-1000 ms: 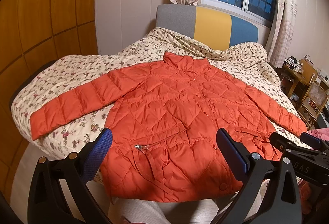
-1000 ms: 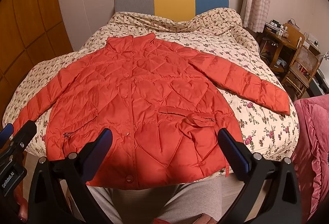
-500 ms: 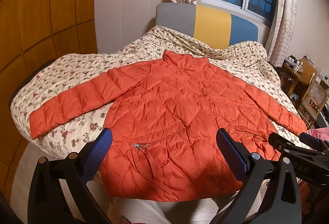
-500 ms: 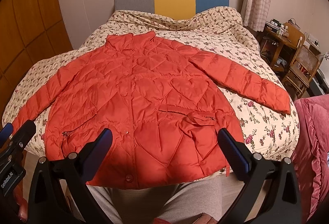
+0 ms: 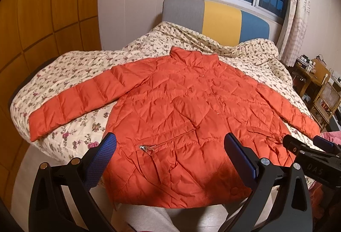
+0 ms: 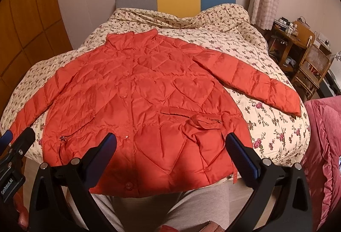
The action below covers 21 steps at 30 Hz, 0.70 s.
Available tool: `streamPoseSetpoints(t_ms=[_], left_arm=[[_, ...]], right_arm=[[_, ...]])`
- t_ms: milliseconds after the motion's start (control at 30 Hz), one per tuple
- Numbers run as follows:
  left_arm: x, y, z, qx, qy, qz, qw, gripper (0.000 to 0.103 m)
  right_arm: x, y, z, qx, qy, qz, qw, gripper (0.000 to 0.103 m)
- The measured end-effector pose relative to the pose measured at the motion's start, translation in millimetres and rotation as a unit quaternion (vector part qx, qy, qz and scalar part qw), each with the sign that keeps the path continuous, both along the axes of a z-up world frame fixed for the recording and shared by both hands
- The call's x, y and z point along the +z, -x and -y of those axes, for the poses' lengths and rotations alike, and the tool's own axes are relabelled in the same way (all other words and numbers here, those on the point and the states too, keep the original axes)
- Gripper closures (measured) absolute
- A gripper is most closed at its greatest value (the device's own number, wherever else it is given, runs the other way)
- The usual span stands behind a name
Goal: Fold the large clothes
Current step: 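Grasp the jacket sleeve cuff with the right tool and lift it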
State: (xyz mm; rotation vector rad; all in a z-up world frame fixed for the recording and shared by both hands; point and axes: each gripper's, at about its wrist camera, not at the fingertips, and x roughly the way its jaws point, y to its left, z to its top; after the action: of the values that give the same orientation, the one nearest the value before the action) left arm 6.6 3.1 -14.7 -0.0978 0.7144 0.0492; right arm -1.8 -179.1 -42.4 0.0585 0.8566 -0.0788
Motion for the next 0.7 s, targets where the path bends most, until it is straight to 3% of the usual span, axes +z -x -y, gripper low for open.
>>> streamPoseSetpoints(t_ms=[200,333,400,533,700], left_arm=[[-21.7,-26.4,-10.9,0.001,0.000,-0.029,0.9996,0.003],[-41.7,-50.1,-23.4,0.008,0.009,-0.038,0.9992,0.003],[-50.8,-66.0,-26.5,0.015,-0.006,-0.048,0.9987,0.003],[-68.1,-98.1,-34.5,0.013,-0.012,-0.060,0.9980,0.003],[-86.2,-140.3,-49.7,0.020,-0.001,-0.076,0.9969,0.003]], right_arm=[[-23.5,-23.1,27.4,-0.010,-0.035,-0.014,0.999,0.002],[-40.6,-45.6,62.0,-0.013,-0.075,0.020,0.997,0.002],[-48.6,-56.0,81.2,-0.035,-0.095,0.026,0.995,0.002],[-74.1,-86.9,135.0,-0.102,-0.124,-0.011,0.987,0.002],[-88.8,-102.1,205.0,-0.203,-0.137,0.022,0.969,0.002]])
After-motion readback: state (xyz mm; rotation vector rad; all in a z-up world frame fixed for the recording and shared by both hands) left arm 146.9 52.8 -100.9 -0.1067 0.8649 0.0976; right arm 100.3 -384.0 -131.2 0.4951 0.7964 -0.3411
